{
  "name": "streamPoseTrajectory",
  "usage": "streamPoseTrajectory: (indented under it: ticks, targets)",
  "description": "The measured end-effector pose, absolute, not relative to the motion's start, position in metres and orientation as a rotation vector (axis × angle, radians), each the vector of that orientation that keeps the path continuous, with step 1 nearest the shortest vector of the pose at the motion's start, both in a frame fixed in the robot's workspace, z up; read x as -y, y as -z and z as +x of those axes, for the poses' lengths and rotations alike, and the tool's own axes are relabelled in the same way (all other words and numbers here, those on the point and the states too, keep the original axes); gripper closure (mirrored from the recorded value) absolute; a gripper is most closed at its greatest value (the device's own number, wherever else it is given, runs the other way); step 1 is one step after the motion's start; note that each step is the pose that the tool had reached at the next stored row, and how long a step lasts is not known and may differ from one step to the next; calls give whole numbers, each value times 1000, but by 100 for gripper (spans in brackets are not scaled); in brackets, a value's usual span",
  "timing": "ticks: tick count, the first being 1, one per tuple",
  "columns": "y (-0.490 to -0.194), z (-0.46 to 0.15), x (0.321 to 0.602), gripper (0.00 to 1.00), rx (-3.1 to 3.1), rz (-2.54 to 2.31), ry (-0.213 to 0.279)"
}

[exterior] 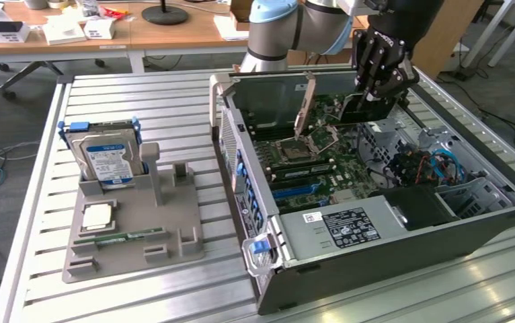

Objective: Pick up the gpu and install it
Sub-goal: 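Insert the gpu into the slot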

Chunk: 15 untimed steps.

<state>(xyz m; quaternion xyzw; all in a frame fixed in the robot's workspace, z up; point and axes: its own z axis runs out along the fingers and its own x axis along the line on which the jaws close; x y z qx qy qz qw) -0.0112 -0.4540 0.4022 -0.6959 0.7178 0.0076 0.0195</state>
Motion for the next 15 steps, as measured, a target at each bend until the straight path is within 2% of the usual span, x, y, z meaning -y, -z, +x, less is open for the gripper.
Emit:
streamPoseTrajectory:
  ticks: [15]
  targets:
    - [-389,-11,454,74,-2228,-2160,-23]
